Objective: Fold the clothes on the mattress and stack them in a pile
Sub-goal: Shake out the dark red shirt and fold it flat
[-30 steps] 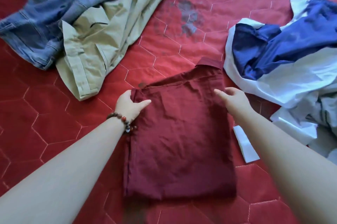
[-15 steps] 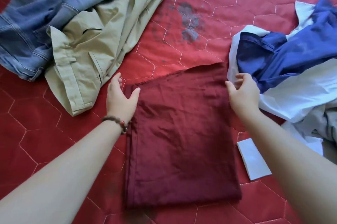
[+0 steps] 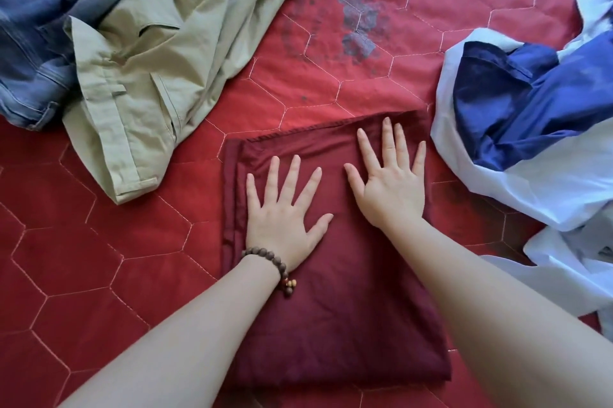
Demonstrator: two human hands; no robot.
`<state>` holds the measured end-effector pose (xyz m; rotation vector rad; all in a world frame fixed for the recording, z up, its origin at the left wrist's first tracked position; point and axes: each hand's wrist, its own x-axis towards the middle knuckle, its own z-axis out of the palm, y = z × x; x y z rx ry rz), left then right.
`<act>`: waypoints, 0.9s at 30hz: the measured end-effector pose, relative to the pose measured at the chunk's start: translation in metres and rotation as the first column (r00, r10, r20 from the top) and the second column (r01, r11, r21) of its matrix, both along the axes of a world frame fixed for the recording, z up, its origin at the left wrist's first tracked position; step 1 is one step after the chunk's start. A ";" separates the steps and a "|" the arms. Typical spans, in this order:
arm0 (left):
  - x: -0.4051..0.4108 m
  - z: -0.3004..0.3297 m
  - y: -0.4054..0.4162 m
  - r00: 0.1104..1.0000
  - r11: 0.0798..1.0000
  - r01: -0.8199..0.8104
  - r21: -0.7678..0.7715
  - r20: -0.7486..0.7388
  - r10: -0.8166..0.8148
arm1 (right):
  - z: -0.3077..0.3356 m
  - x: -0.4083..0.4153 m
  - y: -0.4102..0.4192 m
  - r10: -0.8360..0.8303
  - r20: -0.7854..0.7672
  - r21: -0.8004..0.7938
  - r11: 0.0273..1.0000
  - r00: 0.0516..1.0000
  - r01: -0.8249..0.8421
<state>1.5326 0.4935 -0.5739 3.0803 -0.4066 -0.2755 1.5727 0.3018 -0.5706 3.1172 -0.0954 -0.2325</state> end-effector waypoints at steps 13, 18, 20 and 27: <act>-0.085 0.026 -0.005 0.994 0.993 0.097 -0.069 -0.048 -0.100 | 0.024 -0.112 0.048 0.226 0.129 0.193 0.950 0.966 -0.248; -0.093 0.022 0.029 0.985 0.994 0.111 0.017 -0.133 -0.108 | 0.011 -0.137 0.017 0.214 -0.055 0.060 0.976 0.975 -0.211; -0.090 0.022 0.049 0.986 0.996 0.064 0.059 -0.160 -0.054 | 0.014 -0.142 -0.010 0.139 -0.101 -0.014 0.990 0.985 -0.141; -0.132 0.034 0.033 0.994 0.998 0.056 -0.015 -0.097 -0.057 | 0.025 -0.187 0.012 0.116 0.049 0.034 0.992 0.992 -0.118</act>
